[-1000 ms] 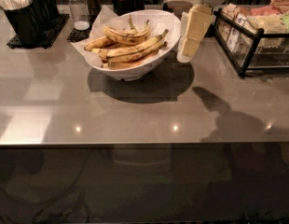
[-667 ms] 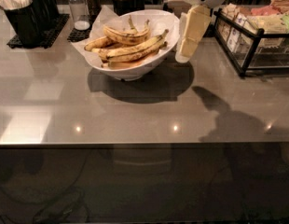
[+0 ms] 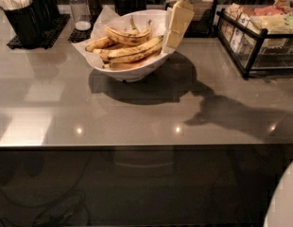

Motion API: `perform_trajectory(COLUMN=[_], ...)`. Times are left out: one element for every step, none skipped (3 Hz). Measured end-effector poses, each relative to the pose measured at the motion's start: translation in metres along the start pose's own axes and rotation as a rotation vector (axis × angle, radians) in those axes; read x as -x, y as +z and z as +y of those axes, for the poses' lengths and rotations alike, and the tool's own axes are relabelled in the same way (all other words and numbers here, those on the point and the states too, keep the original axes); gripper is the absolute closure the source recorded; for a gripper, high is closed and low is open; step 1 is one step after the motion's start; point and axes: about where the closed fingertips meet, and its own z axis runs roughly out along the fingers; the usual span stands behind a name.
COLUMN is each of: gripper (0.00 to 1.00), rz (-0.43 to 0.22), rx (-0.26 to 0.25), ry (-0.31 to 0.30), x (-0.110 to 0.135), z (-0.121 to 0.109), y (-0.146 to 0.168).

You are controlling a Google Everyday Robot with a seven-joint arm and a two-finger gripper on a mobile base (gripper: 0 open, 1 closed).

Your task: Pick banana from white bowl

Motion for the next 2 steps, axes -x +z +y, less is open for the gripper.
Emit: perform_trajectory(gripper=[0.0, 0.0], rz=[-0.003, -0.003], rx=[-0.003, 0.007], ry=[0.039, 0.046], x=[-0.008, -0.01], z=[-0.006, -0.02], y=[0.01, 0.027])
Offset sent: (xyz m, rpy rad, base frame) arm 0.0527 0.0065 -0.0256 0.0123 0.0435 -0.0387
